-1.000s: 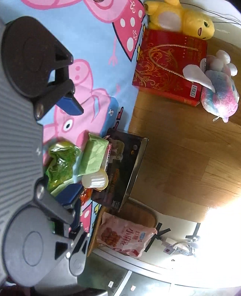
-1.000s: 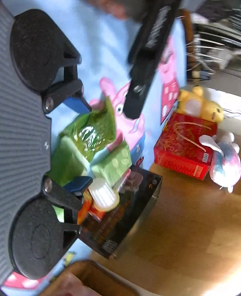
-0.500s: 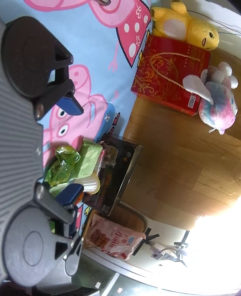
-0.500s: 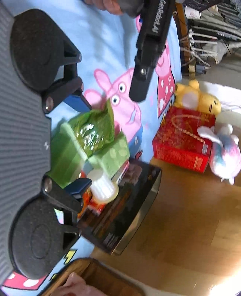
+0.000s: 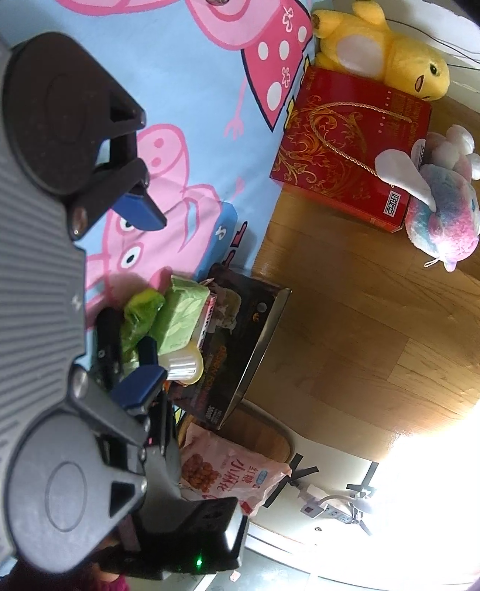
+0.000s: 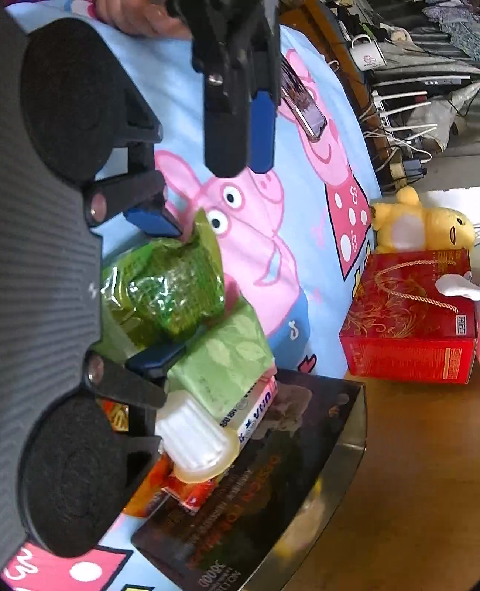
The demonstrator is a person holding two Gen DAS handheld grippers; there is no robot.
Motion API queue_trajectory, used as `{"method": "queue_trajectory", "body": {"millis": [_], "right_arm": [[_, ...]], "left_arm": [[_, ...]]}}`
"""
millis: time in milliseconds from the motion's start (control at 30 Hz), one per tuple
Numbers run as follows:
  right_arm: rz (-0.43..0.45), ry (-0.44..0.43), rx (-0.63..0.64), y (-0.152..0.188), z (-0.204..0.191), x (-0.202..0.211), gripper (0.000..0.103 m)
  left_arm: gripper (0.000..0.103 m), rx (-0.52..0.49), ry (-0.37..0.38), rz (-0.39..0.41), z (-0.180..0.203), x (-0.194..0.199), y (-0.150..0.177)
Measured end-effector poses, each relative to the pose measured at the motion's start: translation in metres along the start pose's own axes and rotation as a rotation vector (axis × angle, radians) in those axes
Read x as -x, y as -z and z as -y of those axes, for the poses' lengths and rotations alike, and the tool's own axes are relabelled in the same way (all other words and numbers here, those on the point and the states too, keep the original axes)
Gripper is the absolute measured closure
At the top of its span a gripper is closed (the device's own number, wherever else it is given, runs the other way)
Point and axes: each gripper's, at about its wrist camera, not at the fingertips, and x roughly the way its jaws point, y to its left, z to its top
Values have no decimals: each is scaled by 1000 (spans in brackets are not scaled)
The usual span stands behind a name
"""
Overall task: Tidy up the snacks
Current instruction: 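Grasp and lift the translucent green bag with the left gripper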
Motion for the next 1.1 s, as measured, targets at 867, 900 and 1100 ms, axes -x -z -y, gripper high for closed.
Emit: {"method": "queue_trajectory", "body": {"millis": [867, 900, 1100], "right_arm": [[241, 82, -113, 43, -22, 27, 70], [244, 84, -120, 44, -22, 28, 70], [257, 107, -95, 52, -29, 39, 38]], "left_arm": [[72, 362, 288, -384, -17, -69, -3], [78, 360, 287, -380, -17, -70, -3], [84, 372, 275, -374, -25, -64, -5]]}}
